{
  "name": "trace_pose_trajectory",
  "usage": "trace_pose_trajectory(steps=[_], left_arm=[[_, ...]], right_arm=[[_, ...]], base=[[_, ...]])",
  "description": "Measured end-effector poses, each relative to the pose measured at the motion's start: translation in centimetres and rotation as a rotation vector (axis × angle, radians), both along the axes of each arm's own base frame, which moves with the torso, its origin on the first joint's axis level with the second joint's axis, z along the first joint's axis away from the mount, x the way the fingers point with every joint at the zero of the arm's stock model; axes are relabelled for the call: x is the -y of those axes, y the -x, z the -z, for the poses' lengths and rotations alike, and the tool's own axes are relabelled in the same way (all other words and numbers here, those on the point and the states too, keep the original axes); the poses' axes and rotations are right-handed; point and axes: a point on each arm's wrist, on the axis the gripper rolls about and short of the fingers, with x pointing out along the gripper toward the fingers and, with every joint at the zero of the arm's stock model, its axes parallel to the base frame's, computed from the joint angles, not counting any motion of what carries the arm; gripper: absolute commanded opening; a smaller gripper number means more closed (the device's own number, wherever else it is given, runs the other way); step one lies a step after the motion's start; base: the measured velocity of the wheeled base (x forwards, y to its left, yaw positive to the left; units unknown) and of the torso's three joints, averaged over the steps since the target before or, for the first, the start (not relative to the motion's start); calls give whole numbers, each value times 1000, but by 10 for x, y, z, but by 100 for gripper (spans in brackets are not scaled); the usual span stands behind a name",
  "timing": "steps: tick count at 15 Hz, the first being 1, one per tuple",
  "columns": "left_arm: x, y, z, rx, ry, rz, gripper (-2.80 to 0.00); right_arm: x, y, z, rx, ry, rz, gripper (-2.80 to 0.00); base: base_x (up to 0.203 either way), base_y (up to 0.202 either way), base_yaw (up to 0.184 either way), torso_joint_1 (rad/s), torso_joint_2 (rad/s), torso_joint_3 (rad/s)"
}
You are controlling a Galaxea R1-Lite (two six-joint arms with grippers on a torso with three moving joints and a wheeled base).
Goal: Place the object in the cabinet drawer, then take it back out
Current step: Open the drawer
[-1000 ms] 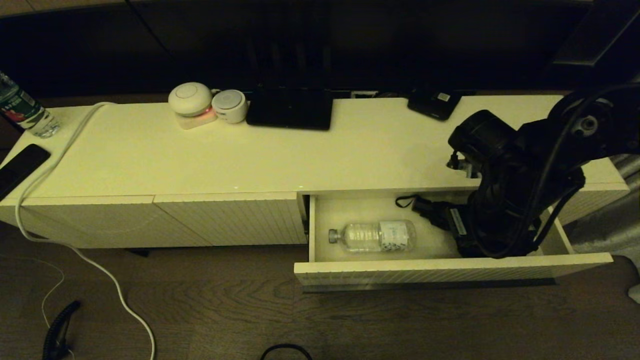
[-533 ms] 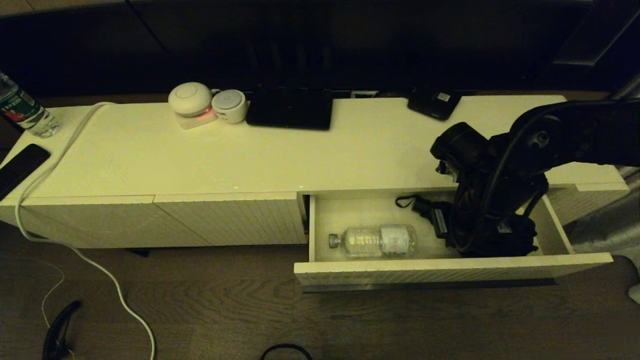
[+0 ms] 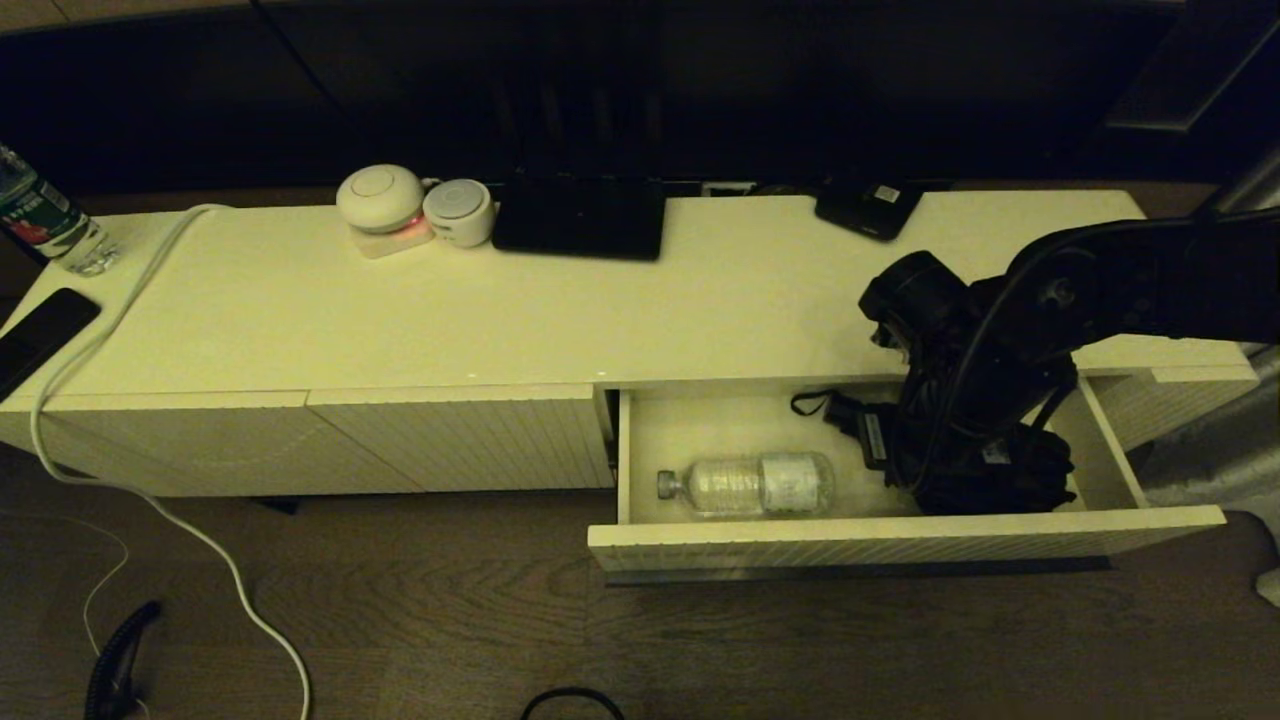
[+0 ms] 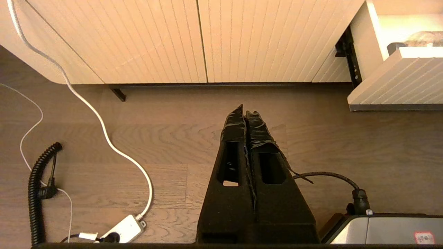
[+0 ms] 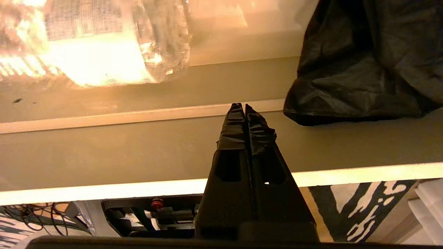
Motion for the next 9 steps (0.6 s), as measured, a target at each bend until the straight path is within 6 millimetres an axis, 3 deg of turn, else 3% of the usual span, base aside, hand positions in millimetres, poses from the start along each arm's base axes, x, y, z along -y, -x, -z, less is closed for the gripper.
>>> trace_pose_trajectory(steps=[9], left_arm=[[0,0,0,0,0,0,-280]], right_arm=[[9,4,15,-67,22,18,-280]], base=[[0,0,0,0,0,0]])
